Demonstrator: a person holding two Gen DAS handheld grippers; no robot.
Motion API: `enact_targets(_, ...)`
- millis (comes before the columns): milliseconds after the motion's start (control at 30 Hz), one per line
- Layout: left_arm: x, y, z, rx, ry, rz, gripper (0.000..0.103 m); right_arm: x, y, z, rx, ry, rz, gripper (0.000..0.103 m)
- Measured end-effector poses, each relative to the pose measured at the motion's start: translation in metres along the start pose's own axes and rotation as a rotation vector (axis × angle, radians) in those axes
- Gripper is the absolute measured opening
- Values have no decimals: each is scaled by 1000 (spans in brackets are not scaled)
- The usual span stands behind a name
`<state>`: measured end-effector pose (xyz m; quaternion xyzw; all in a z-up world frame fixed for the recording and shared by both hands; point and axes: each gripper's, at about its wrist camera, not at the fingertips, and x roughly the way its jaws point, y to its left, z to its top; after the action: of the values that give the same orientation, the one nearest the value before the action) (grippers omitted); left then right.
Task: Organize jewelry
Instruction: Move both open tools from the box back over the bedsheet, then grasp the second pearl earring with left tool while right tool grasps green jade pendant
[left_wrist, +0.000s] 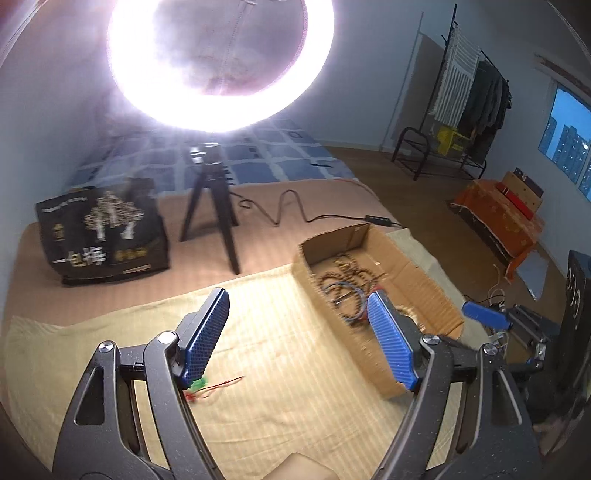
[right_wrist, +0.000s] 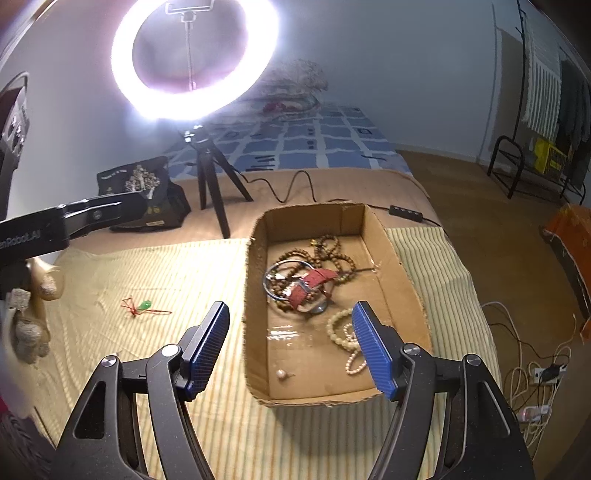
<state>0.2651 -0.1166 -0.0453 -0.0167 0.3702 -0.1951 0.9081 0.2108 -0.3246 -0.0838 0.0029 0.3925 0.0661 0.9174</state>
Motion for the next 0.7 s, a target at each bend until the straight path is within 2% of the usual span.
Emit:
enact_targets(233, -26, 45, -23, -20, 9, 51, 80, -1, 25, 0, -32, -24, 26, 69)
enact_targets(467, -39, 81, -55, -60, 31, 83, 80, 8, 46, 0, -48, -2, 66, 69)
enact_targets(633, -48, 102, -80, -111, 41, 78, 79, 20, 64, 5, -51, 26, 111, 69)
enact_targets(700, -49, 107, -92, -129, 55, 64, 75, 27, 72, 6, -52, 51, 140, 69)
